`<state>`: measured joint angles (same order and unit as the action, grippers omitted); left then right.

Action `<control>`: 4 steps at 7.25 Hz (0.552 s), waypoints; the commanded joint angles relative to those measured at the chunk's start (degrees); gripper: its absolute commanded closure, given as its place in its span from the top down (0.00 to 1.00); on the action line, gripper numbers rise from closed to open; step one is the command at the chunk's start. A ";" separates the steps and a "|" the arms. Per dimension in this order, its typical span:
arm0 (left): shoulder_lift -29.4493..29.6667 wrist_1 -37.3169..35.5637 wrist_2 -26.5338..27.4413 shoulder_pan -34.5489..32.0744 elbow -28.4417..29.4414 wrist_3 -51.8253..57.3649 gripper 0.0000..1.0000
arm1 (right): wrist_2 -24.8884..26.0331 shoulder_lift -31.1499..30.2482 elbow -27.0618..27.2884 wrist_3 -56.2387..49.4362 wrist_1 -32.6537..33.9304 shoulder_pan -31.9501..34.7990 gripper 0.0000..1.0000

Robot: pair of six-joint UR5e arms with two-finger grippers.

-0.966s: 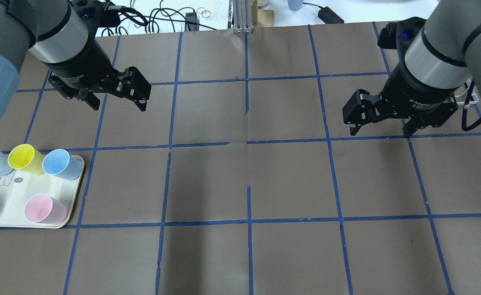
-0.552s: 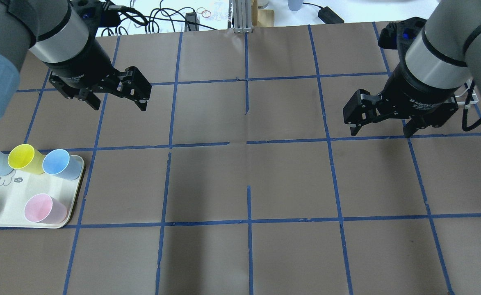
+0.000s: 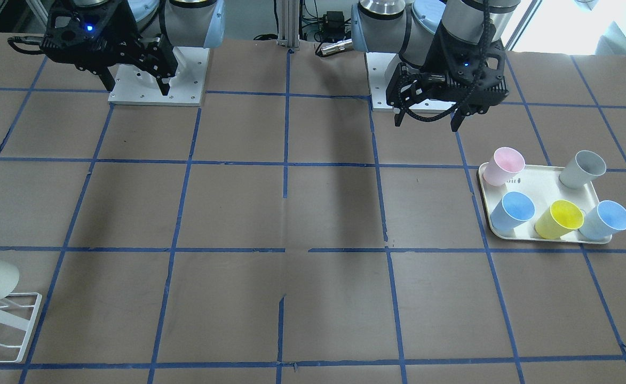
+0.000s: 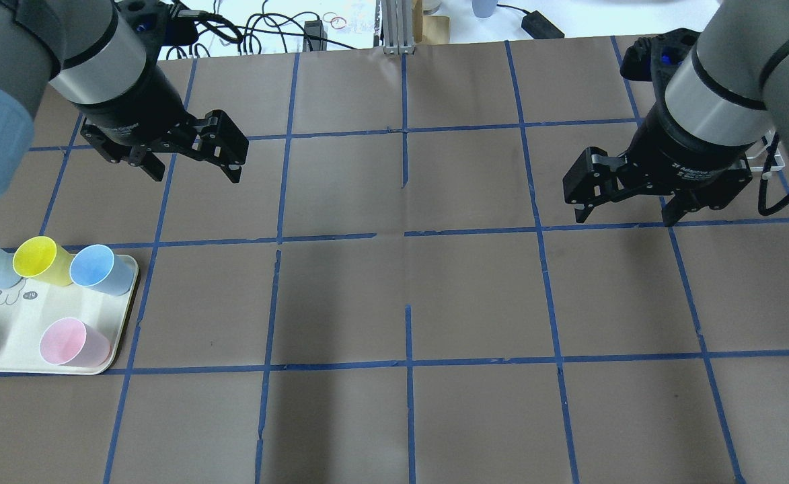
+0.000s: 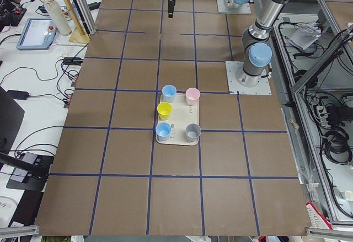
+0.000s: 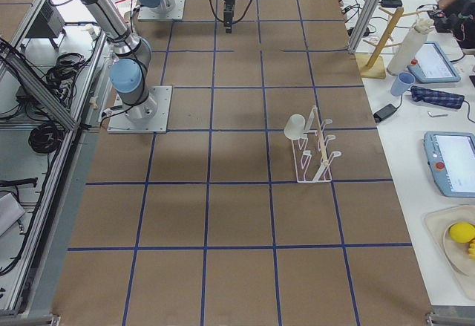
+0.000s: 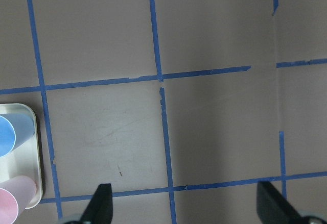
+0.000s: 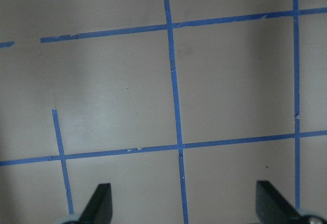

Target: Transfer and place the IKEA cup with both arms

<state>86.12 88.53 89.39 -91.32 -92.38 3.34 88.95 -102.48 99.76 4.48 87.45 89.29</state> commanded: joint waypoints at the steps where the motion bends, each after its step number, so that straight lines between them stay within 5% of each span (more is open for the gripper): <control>1: 0.10 -0.28 0.09 0.00 -0.26 0.00 1.00 | -0.09 0.00 0.00 0.00 0.00 0.00 1.00; 4: 0.80 -0.46 0.00 0.09 -0.34 0.00 1.00 | -0.09 0.09 0.00 -0.09 0.35 -0.08 1.00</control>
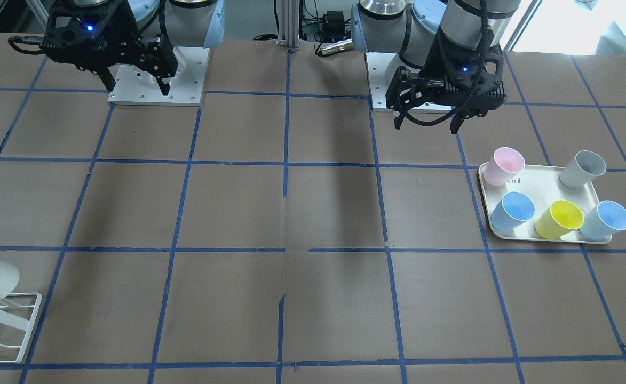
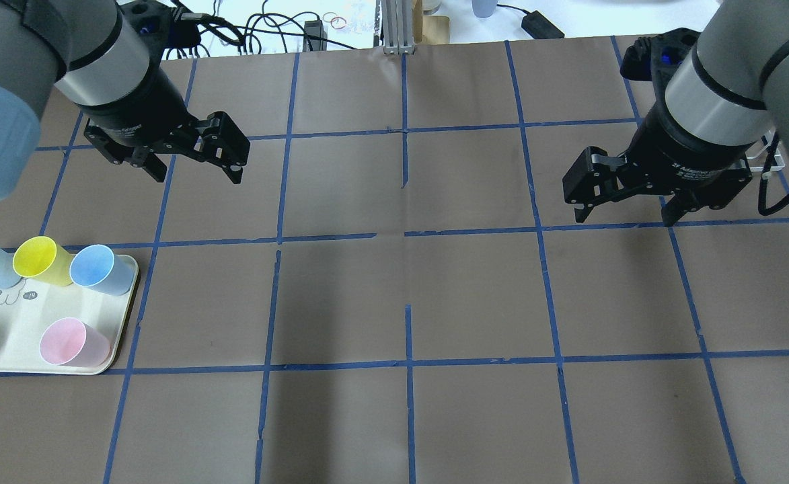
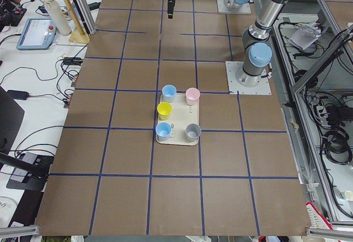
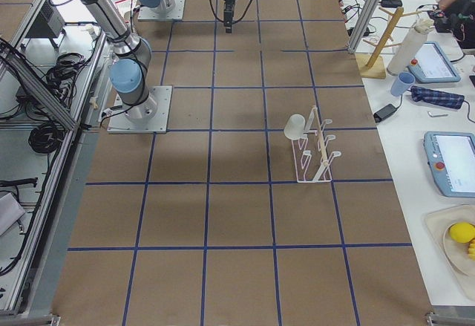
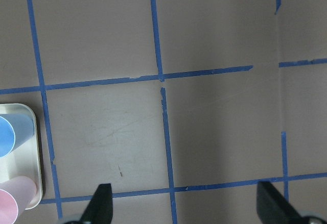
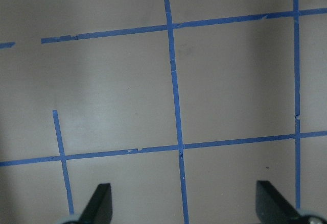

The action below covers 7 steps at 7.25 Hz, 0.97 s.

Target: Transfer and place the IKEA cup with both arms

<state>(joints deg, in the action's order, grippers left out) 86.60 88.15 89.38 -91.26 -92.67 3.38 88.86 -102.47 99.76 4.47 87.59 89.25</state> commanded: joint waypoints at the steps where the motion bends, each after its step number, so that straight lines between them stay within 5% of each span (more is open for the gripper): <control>1: 0.15 -0.09 0.01 0.03 -0.06 -0.04 1.00 | 0.00 0.16 0.00 -0.16 0.82 -0.56 1.00; 4: 0.15 -0.09 -0.17 0.12 -0.14 -0.04 1.00 | -0.53 3.31 -0.09 -9.68 1.44 -10.46 1.00; 7: 0.32 -0.09 -0.17 0.12 -0.14 -0.04 1.00 | -0.88 9.46 -0.26 -26.56 9.86 -20.05 1.00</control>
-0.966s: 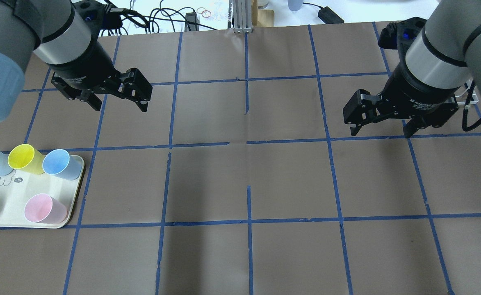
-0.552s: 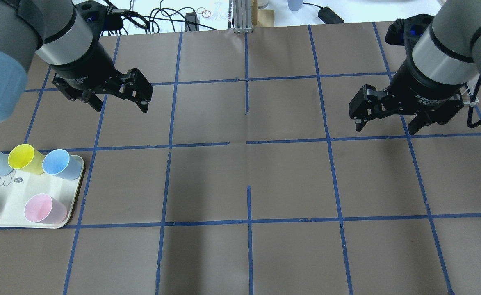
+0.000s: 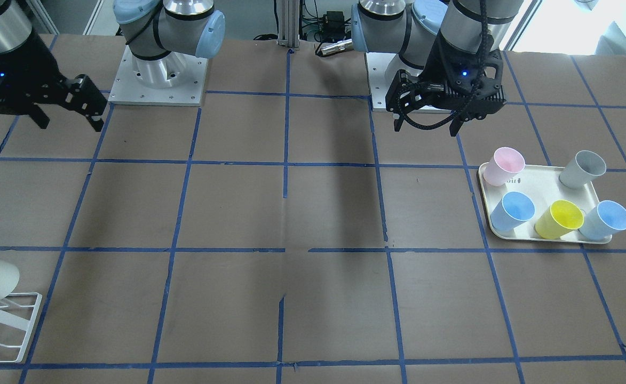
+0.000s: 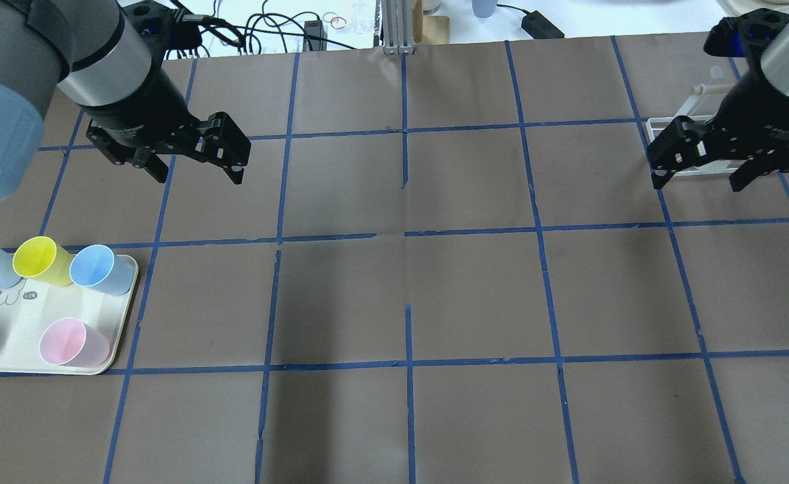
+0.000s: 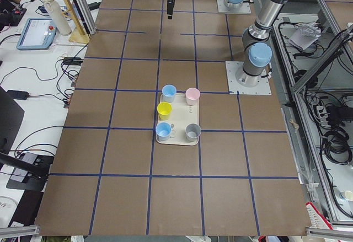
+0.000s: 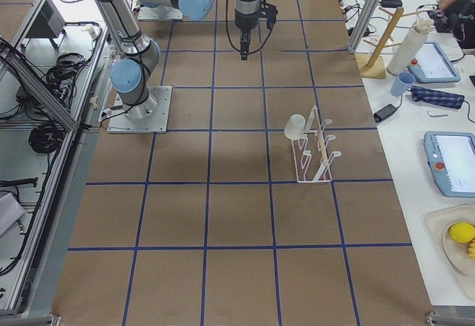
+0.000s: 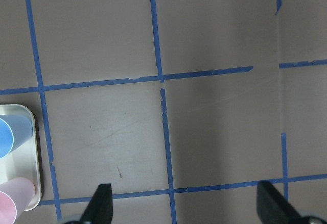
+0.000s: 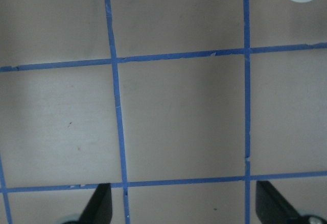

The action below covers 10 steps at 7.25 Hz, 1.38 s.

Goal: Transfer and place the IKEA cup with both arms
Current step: 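Move the right gripper to the white cup on the wire rack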

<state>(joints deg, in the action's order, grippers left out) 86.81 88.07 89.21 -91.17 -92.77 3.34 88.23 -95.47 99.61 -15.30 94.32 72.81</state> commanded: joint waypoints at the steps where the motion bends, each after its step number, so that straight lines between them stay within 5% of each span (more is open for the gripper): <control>1: 0.03 0.00 0.00 0.02 0.04 0.00 1.00 | -0.52 4.13 -0.03 -12.32 5.41 -6.25 1.00; 6: -0.06 0.00 0.00 -0.06 -0.04 0.00 1.00 | -0.78 15.90 -1.53 -25.81 19.99 -12.34 1.00; 10: 0.12 0.00 0.00 -0.06 -0.04 -0.09 1.00 | -0.87 22.15 -3.72 -26.18 26.78 -12.34 1.00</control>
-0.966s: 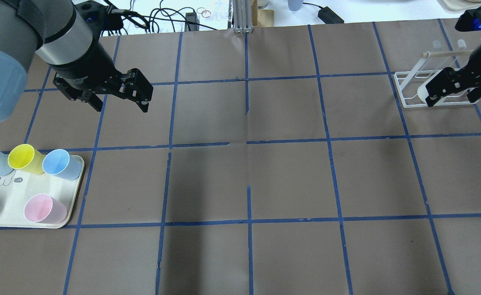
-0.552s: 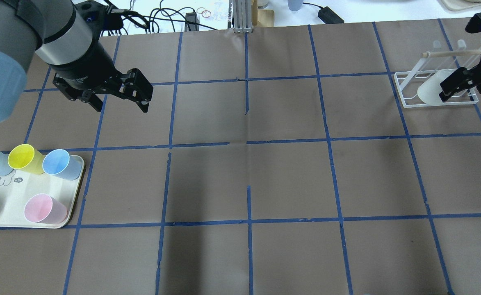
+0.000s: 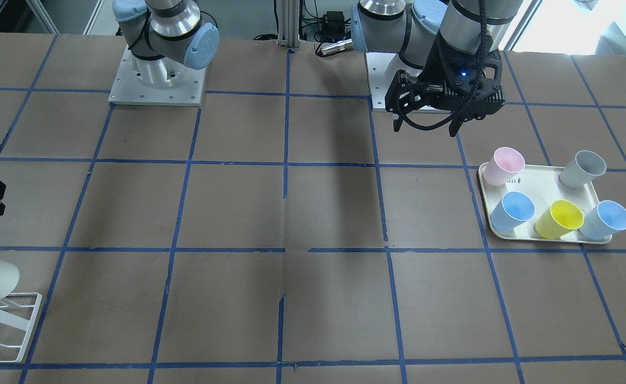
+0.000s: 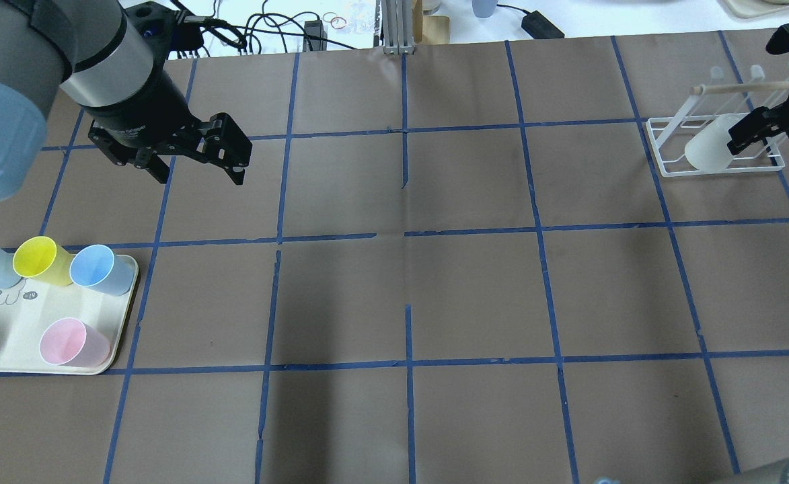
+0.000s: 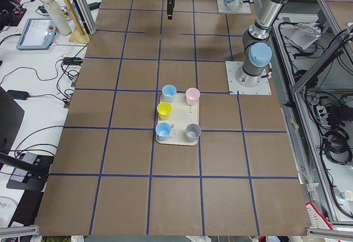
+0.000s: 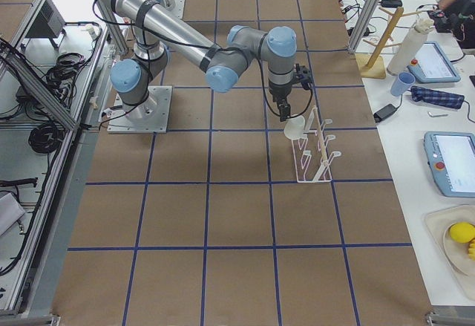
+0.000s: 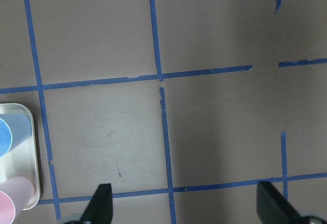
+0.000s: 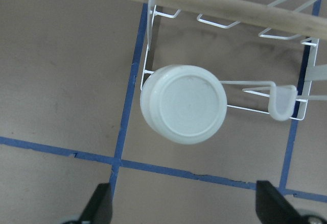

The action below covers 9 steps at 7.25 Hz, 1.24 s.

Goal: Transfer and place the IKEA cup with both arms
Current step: 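Move the right gripper to the white cup on the wire rack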

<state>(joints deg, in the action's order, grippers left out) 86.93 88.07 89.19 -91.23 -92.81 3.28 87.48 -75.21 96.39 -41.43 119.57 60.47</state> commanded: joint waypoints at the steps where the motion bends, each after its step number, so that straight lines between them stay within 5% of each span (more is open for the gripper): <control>1: 0.08 0.00 0.02 0.00 0.00 -0.03 1.00 | -1.59 2.60 -0.50 -0.05 2.77 0.00 1.00; 9: 0.43 0.00 0.63 -0.09 0.00 0.14 1.00 | -4.67 6.30 -0.50 0.03 7.35 0.79 1.00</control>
<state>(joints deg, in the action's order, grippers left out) 87.15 88.07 89.37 -91.26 -92.81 3.29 83.46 -69.08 95.89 -41.46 126.87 61.23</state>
